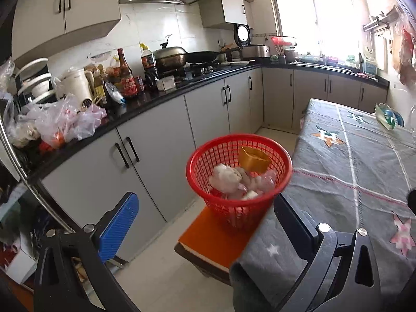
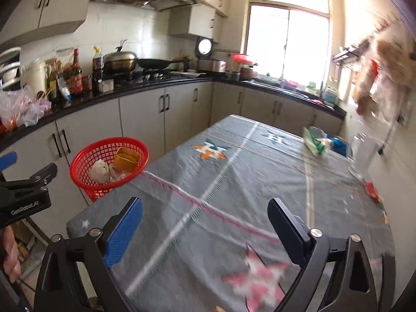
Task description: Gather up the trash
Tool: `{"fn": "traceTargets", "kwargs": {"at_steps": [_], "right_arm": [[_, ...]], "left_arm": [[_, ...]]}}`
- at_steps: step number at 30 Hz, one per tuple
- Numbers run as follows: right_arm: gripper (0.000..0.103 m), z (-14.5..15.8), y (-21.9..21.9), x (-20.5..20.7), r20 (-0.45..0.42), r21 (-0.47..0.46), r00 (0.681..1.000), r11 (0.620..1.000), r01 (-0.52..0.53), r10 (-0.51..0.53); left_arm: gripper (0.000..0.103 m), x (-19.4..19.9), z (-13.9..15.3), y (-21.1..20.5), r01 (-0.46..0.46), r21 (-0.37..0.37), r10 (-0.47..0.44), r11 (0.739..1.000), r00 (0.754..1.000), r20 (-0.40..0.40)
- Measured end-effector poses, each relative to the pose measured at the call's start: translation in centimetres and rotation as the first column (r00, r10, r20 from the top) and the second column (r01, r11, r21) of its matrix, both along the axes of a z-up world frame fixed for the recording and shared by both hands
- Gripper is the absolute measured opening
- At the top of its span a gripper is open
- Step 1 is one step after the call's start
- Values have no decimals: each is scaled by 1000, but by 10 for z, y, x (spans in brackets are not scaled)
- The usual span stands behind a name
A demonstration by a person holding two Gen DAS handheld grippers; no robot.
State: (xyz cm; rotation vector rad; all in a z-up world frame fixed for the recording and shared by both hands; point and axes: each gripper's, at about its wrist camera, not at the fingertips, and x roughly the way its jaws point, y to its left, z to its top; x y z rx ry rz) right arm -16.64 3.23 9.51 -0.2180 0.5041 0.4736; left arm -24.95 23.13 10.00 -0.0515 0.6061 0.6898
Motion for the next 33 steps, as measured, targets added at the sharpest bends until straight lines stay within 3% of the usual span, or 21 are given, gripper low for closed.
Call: {"fn": "traceTargets", "kwargs": {"at_steps": [4,8,16,33], "right_arm": [[103,-5,-20,-20,17,30,1000,999,23,-24],[103,-8,-16,-15,16,13,999,999,41,-41],[103,-23,4,-26,21,-37,1000,999,15,-14],[103,-36,16,-35,25,-96,1000,995,-15,17]], "left_arm": [[103,-6,-7,-1,-12,-43,13,999,1000,4],[103,-6,-12,2,-20,-52,20,998,1000,3],[103,-12,-19,2,-20,-4,20,1000,1000,-2],[103,-10,-26,8,-29,-26,28,999,1000,-14]]}}
